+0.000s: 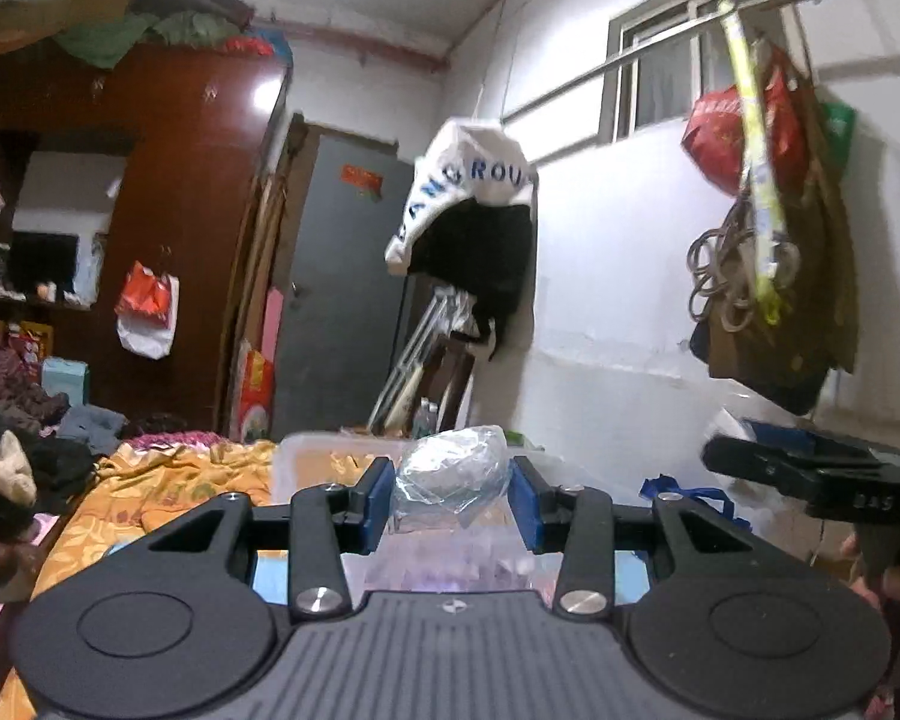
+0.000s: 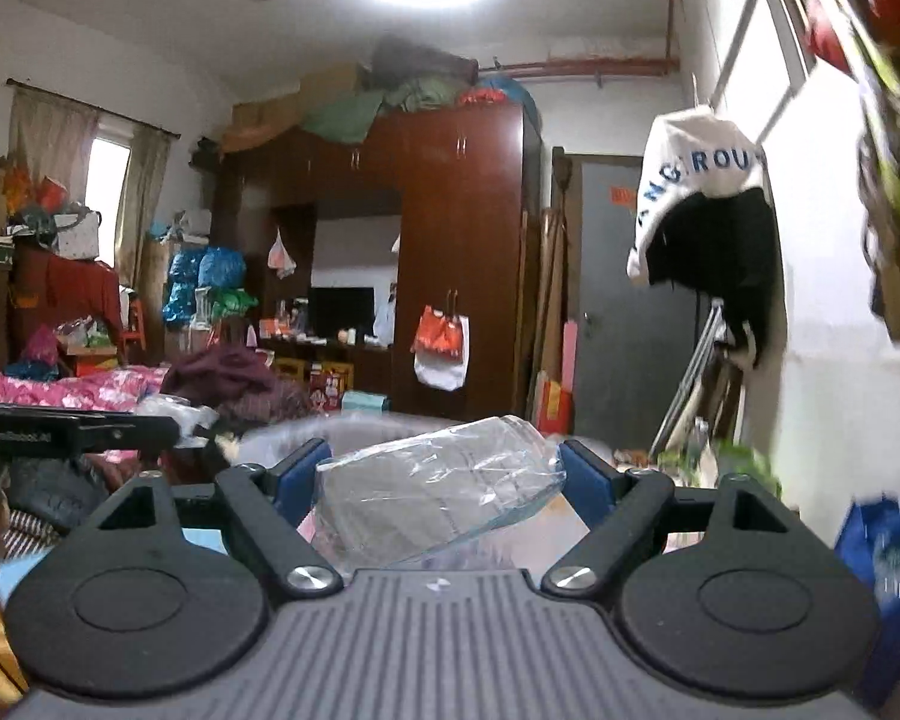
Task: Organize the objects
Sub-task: 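Drop both items into the white basket, then move both grippers back toward the remaining items beside the basket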
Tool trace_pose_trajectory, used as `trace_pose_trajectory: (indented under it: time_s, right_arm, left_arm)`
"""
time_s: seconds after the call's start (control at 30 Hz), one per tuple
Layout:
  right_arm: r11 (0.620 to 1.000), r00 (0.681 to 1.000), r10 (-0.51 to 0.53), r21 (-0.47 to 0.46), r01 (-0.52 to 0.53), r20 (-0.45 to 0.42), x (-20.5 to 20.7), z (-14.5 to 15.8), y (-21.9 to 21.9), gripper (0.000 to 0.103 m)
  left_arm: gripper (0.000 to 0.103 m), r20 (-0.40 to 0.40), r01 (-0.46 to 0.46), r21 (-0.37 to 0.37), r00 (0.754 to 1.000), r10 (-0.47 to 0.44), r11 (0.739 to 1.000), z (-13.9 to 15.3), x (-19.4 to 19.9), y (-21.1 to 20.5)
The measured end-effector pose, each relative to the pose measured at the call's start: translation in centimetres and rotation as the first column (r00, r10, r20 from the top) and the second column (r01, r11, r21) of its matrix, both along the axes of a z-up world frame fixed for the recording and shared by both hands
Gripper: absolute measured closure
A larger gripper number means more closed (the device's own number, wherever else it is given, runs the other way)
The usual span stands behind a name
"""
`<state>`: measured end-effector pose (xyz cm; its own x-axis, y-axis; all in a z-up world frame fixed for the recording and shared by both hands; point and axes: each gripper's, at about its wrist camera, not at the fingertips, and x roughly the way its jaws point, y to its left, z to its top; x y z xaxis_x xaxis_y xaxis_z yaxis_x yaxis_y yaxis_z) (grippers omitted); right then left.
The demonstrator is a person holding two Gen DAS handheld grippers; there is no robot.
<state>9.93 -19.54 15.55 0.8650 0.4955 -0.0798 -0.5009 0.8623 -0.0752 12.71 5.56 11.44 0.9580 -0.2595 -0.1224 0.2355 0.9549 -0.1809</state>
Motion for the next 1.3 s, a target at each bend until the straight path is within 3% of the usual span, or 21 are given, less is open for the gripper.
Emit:
trace_pose_trajectory:
  time_s: [0.13,0.27,0.3,0.33,0.37,0.4,0.5,0.6,0.73,0.9,1.0,1.1,1.2,1.3]
  right_arm:
    - [0.999,0.997,-0.038,-0.024,0.036,-0.063,6.1,1.9,2.1,0.019]
    - [0.998,0.99,-0.049,-0.055,0.042,-0.129,9.5,1.1,3.3,0.018]
    - [0.996,0.988,-0.058,-0.069,0.048,-0.146,10.1,0.7,3.5,0.016]
    - [0.996,0.986,-0.066,-0.071,0.056,-0.15,10.5,0.5,3.5,0.014]
    - [0.996,0.986,-0.065,-0.068,0.055,-0.151,10.8,0.3,3.4,0.007]
    - [0.996,0.984,-0.063,-0.069,0.052,-0.166,11.0,0.1,3.4,0.0]
    - [0.997,0.976,-0.066,-0.045,0.058,-0.21,9.5,-0.5,2.3,0.0]
    - [1.0,0.986,-0.025,-0.016,0.023,-0.163,6.1,-1.4,0.8,0.0]
    - [1.0,0.993,-0.021,-0.001,0.021,-0.118,2.4,-3.7,-0.2,0.0]
    - [1.0,0.977,0.026,-0.01,-0.028,-0.213,-0.4,-8.3,-1.2,0.0]
    - [0.999,0.967,0.039,-0.023,-0.046,-0.253,-0.8,-9.9,-0.8,0.0]
    - [0.997,0.963,0.003,-0.071,-0.023,-0.268,-0.1,-10.7,-0.2,0.001]
    - [0.998,0.954,0.017,-0.051,-0.034,-0.299,0.2,-11.0,-0.8,0.016]
    - [0.999,0.952,0.002,-0.047,-0.017,-0.307,-0.2,-11.3,-1.4,0.024]
  left_arm:
    - [0.057,-0.072,-0.023,0.004,0.997,0.023,1.0,2.2,5.9,-1.1]
    - [0.054,-0.127,-0.015,0.018,0.992,0.017,1.0,1.7,9.0,-1.8]
    - [0.037,-0.14,-0.002,0.028,0.99,0.005,1.0,1.5,9.8,-2.1]
    - [0.027,-0.158,0.012,0.039,0.987,-0.006,0.999,1.3,10.6,-2.3]
    - [0.02,-0.165,-0.002,0.042,0.986,0.009,0.999,0.9,10.8,-2.1]
    - [0.02,-0.169,-0.024,0.045,0.985,0.031,0.999,0.7,10.9,-1.9]
    - [0.02,-0.116,-0.018,0.022,0.993,0.02,1.0,0.1,7.9,-0.9]
    - [0.019,-0.068,0.014,0.026,0.998,-0.012,1.0,-0.6,3.9,-0.3]
    - [0.019,-0.082,0.031,0.018,0.996,-0.03,0.999,-2.4,0.3,0.2]
    - [0.019,-0.101,0.049,0.005,0.994,-0.048,0.999,-7.0,-3.7,1.0]
    - [0.019,-0.117,0.05,-0.021,0.992,-0.052,0.999,-8.2,-3.9,1.1]
    - [0.019,-0.131,0.063,0.011,0.989,-0.061,0.998,-8.2,-3.2,-0.2]
    - [0.019,-0.154,0.082,0.037,0.985,-0.076,0.996,-8.6,-2.6,-1.8]
    - [0.019,-0.167,0.083,0.059,0.983,-0.072,0.995,-9.2,-2.0,-2.9]
